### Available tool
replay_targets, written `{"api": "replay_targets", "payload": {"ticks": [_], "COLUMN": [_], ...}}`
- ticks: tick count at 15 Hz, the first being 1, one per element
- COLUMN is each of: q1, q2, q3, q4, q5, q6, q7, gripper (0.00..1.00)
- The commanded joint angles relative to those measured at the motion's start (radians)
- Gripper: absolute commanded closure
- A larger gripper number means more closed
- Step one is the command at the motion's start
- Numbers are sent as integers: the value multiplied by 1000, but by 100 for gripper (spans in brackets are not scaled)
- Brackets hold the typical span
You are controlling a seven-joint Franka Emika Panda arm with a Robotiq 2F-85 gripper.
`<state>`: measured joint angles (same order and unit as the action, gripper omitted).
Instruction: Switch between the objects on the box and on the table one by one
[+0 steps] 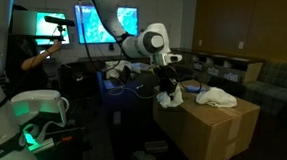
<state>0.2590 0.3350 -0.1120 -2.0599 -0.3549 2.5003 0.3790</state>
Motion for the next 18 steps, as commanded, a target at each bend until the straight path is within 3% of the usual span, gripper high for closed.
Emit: {"api": "replay_targets", "payload": {"ticks": [1, 10, 18], "q1": [-23, -26, -11], "q2": [112, 401, 548], "q3": [4, -19, -121], "q4": [203, 561, 722], "q5": [-55, -34, -56], "q6": [-18, -30, -91], "q7": [-7, -58, -18], "gripper": [93, 93, 93]}}
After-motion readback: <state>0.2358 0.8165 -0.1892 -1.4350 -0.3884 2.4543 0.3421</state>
